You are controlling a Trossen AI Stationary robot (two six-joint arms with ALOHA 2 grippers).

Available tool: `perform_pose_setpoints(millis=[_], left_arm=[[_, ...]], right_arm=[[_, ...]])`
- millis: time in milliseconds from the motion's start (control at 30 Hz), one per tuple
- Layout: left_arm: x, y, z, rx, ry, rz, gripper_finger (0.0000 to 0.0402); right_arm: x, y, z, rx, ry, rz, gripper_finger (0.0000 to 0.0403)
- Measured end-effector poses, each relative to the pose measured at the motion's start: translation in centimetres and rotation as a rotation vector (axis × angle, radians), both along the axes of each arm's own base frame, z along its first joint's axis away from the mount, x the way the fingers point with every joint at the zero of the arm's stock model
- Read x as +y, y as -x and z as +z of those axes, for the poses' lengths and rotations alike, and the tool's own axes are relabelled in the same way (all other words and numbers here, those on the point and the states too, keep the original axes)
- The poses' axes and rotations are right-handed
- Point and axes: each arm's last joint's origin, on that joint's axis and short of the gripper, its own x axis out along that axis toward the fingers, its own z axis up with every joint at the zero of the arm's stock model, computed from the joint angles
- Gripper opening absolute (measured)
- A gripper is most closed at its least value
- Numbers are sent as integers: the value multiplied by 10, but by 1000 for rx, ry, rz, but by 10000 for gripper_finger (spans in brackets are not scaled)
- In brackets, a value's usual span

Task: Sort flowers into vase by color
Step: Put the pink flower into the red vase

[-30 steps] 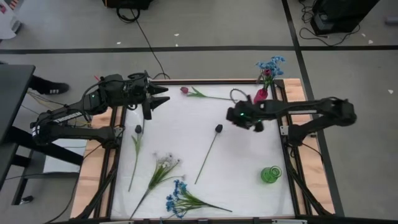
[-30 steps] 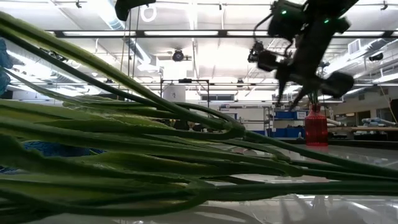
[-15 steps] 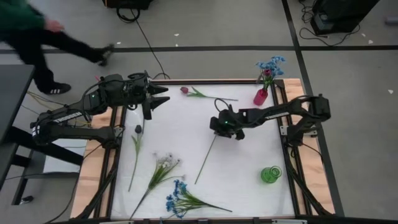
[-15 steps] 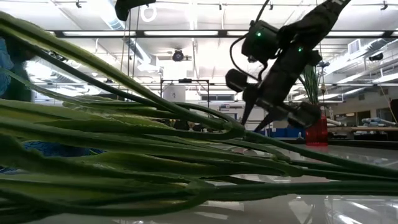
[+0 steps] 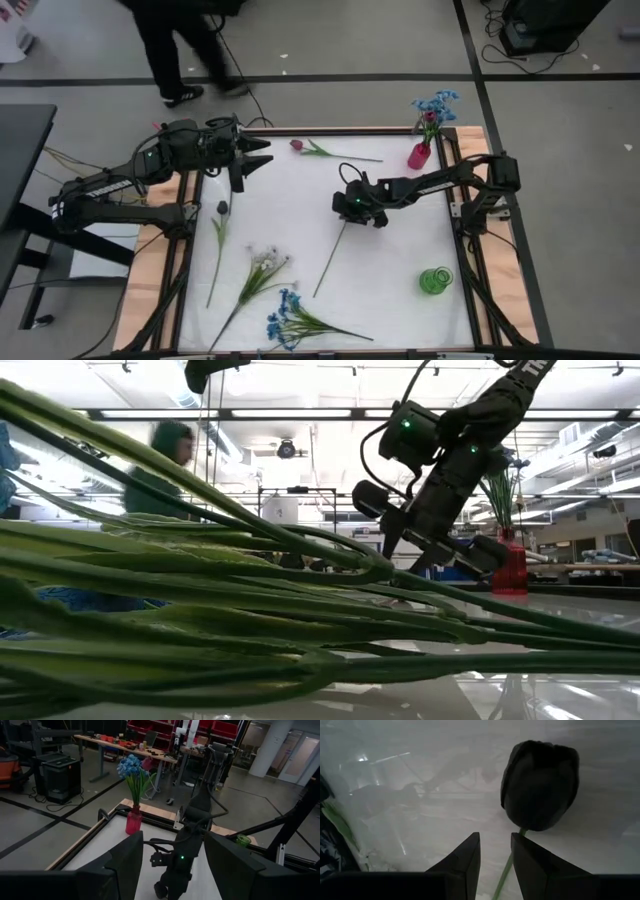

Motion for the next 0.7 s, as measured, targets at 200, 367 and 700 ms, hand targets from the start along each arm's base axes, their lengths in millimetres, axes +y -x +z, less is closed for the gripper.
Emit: perform_pose_setpoints(millis=[200, 367, 700], left_arm=[[0, 0, 0, 0, 0, 0, 218], [0, 0, 0, 0, 0, 0, 218], [0, 0, 0, 0, 0, 0, 218]], right_arm=[[0, 0, 0, 6, -2, -2, 119], [0, 0, 0, 3, -9, 3, 119], [0, -9, 7, -122, 3, 39, 119]])
